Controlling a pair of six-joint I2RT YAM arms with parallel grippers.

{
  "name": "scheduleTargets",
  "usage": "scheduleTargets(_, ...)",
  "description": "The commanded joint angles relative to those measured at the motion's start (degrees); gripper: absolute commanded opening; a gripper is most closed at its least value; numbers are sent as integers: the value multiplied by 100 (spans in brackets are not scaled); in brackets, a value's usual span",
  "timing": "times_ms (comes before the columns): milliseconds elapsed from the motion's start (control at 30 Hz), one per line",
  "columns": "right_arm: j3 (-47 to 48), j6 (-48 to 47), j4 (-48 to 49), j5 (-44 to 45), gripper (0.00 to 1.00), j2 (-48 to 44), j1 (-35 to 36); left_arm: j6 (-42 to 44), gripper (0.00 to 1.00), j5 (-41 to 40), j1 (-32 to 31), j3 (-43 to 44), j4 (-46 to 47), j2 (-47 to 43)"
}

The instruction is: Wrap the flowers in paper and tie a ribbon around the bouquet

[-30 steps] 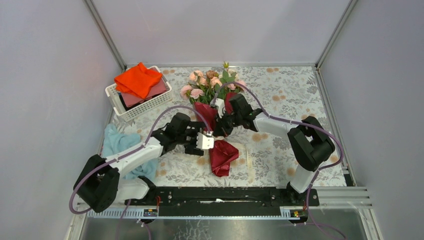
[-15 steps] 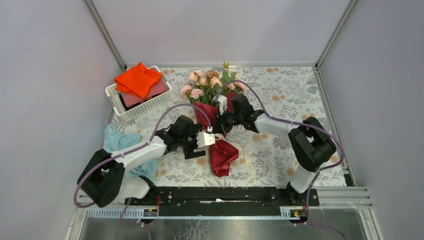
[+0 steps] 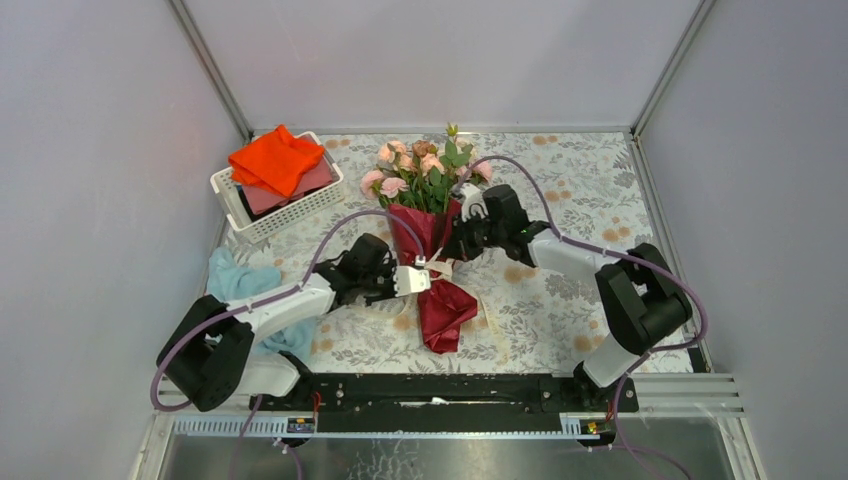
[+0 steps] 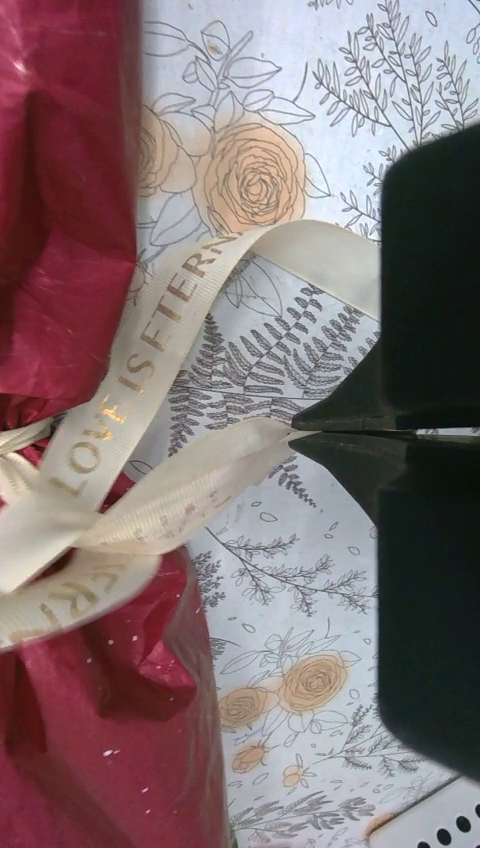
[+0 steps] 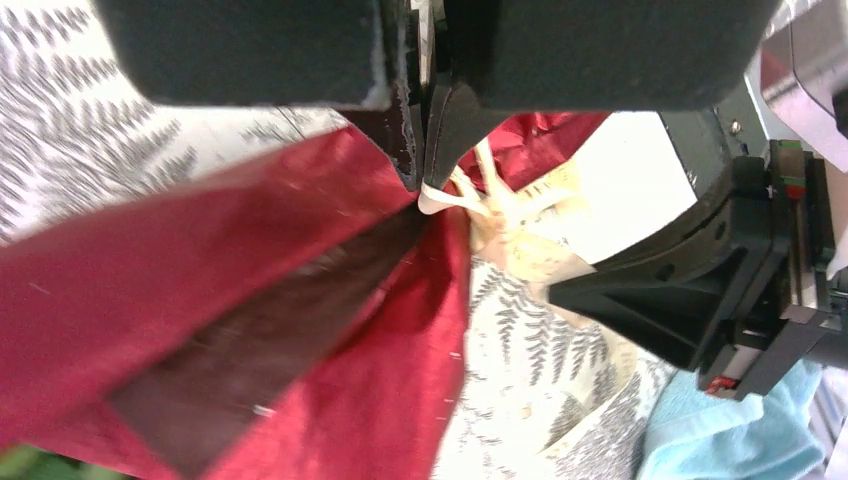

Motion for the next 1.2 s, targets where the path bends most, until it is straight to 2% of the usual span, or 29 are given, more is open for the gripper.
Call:
scheduleTargets(0,-273,414,152,198,0,-458,-350,176,0,-43,175,-122,100,-120)
scheduleTargets(167,-666,620,248,70,0,-596,-488,454,0,65,417,-177,290,-114)
scheduleTargets(267,-684,649,-71,240,0,-622,-551,622,0,198,449,-70,81,-89)
scheduleTargets(467,-1295,959,-244,619,0,-876,-1273,1953,0,-109,952,-570,429,7)
scheduleTargets(800,-1839,1245,-128,452,0,-223,-1718,2714,0,-125,1405,-778,441,85)
scheduleTargets(967,-2071,1317,-112,549,0,-453,-2182,3452,0,-175,1847,-1007,591,127)
scheduleTargets(1167,-1976,1310,-101,447,0,-241,-2220,3478,0,-4,1872,-977,517,91)
